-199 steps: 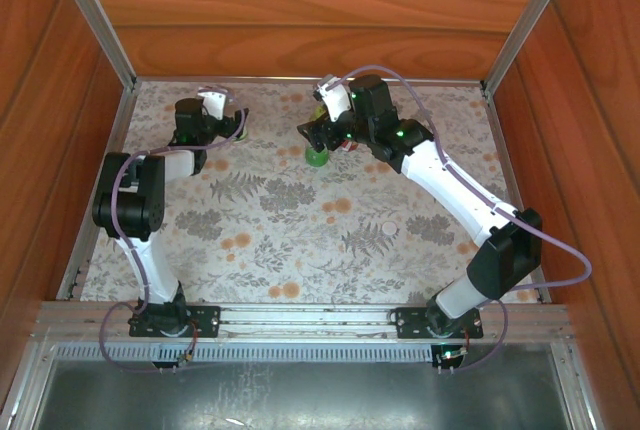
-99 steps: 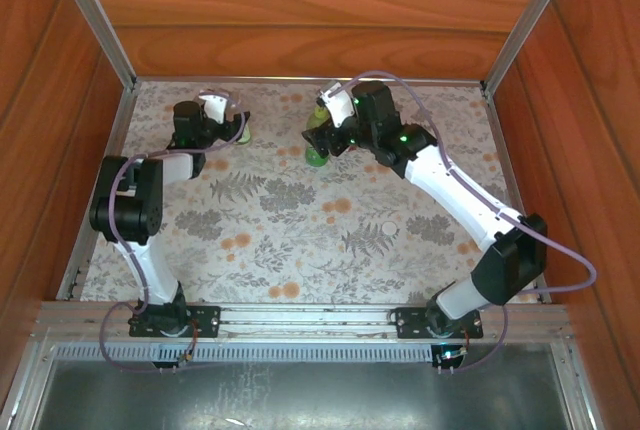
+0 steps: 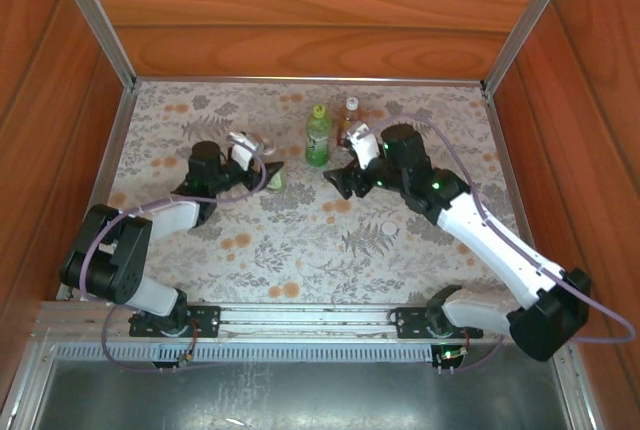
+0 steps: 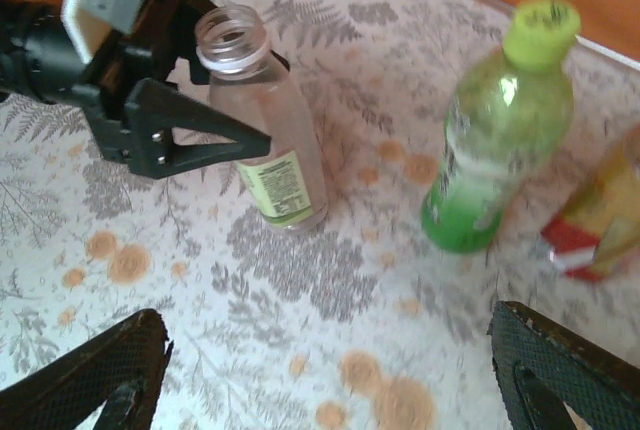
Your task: Screw on the bottle caps
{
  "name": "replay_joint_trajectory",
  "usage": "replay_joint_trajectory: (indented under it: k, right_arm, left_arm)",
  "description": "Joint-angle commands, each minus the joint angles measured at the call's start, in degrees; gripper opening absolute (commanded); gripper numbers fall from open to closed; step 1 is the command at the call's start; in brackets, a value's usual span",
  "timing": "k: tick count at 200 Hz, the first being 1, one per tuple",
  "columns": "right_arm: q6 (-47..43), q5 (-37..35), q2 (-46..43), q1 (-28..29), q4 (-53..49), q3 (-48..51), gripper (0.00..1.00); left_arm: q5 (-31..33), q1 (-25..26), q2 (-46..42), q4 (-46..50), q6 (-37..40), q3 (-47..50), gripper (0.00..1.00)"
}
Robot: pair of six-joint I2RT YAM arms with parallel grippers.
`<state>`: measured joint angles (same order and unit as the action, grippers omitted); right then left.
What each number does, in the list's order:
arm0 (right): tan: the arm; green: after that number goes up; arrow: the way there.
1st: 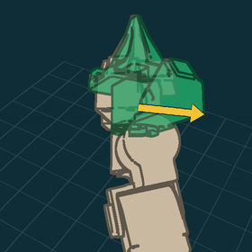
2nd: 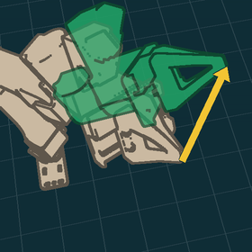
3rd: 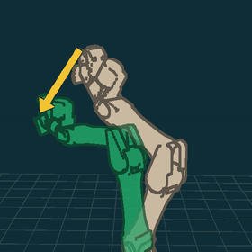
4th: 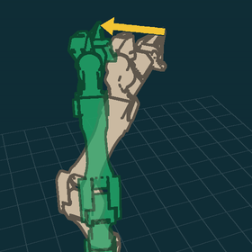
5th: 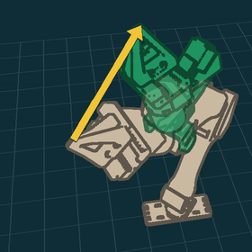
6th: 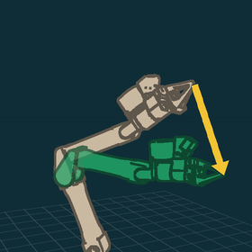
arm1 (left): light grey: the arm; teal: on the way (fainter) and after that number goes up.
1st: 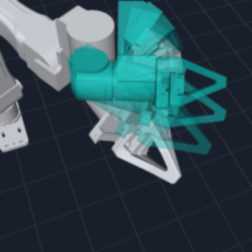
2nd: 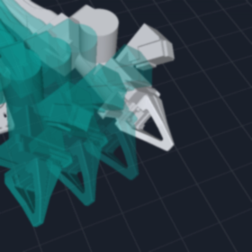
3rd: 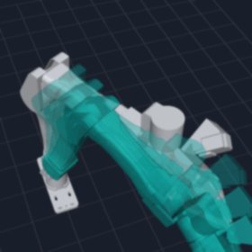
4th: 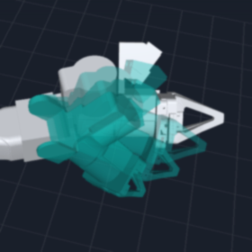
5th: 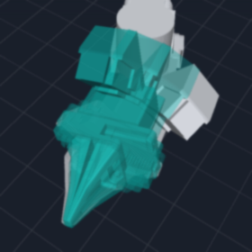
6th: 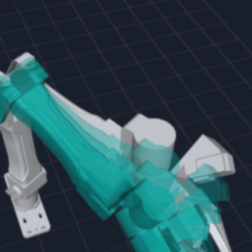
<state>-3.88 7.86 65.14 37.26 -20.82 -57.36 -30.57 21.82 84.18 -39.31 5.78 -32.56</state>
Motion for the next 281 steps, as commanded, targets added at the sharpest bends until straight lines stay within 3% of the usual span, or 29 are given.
replay_joint_trajectory:
  k: [1, 39, 69, 97, 150, 230, 281]
  right_arm:
    - [5.2, -5.2, -5.6, 0.5, -4.8, 5.1, 0.88]
    - [18.4, -15.5, -11.1, 0.1, -14.2, 11.9, 0.88]
    - [28.7, -24.2, -11.5, -0.9, -20.1, 14.4, 0.87]
    - [31.0, -23.8, -10.6, -1.5, -17.6, 16.4, 0.86]
    - [30.9, -22.7, -8.6, -1.8, -15.4, 16.8, 0.86]
    - [31.4, -22.6, -9.5, -1.9, -13.3, 17.8, 0.85]
    - [32.7, -24.4, -9.1, -2.0, -12.6, 18.1, 0.85]
  left_arm:
    - [-2.5, 5.6, -2.3, -0.4, 1.3, 1.8, 0.64]
    - [-3.0, 14.5, -2.8, 0.1, 3.2, 3.5, 0.64]
    - [-2.9, 17.1, -0.9, 0.2, 6.0, 4.7, 0.64]
    - [-2.5, 17.7, 0.2, 0.2, 7.3, 4.8, 0.66]
    - [3.8, 19.1, -4.1, -0.5, 6.5, 6.8, 1.00]
    - [11.1, 21.6, -0.7, -24.9, -1.2, 14.9, 1.00]
    - [9.1, 22.1, 4.8, -29.3, -2.1, 13.2, 0.98]
